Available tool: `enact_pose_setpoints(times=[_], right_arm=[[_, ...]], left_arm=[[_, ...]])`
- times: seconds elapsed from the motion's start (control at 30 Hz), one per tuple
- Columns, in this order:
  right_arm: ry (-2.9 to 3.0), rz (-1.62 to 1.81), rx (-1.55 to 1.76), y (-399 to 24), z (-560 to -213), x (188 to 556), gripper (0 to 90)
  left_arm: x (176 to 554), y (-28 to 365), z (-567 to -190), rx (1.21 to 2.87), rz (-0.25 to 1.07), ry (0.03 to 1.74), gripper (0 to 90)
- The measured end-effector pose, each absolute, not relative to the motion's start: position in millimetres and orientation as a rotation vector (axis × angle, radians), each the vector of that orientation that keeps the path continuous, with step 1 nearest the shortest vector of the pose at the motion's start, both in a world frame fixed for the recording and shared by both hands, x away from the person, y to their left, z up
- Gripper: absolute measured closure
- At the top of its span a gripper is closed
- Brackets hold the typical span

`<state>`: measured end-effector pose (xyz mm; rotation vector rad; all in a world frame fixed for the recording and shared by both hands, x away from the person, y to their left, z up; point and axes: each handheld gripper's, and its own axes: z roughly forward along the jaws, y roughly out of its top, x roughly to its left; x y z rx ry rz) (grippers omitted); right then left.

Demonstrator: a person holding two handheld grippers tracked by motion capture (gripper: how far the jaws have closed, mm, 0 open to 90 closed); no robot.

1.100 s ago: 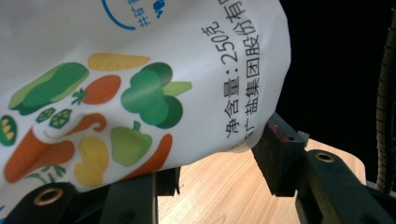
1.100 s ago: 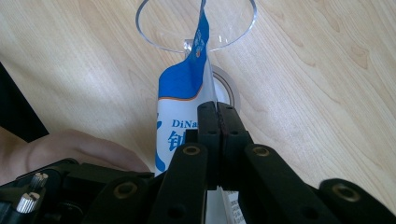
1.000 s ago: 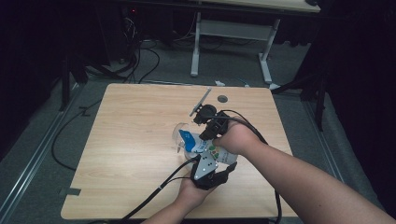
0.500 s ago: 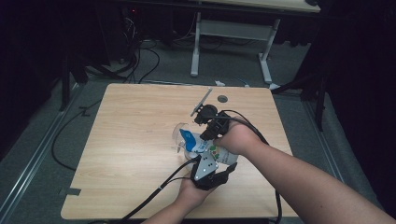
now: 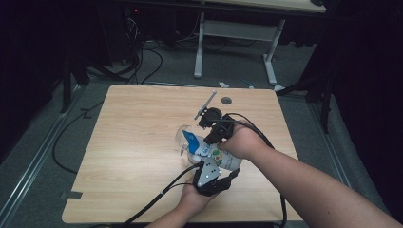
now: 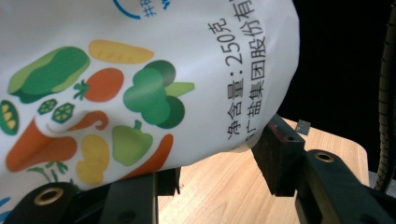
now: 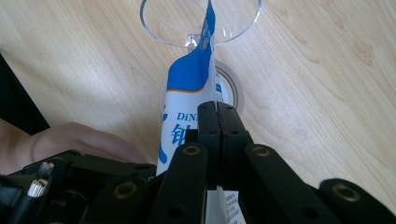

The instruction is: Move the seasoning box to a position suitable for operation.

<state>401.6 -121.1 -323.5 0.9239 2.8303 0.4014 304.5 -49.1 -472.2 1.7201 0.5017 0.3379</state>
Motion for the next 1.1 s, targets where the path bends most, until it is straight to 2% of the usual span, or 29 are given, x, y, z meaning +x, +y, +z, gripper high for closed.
enact_pose_setpoints(times=[1.1], right_arm=[[2.84,0.41,0.942,-128,-329,395,89.6]], left_arm=[[301,-46,-489,1.772,0.34,0.492,55.8]])
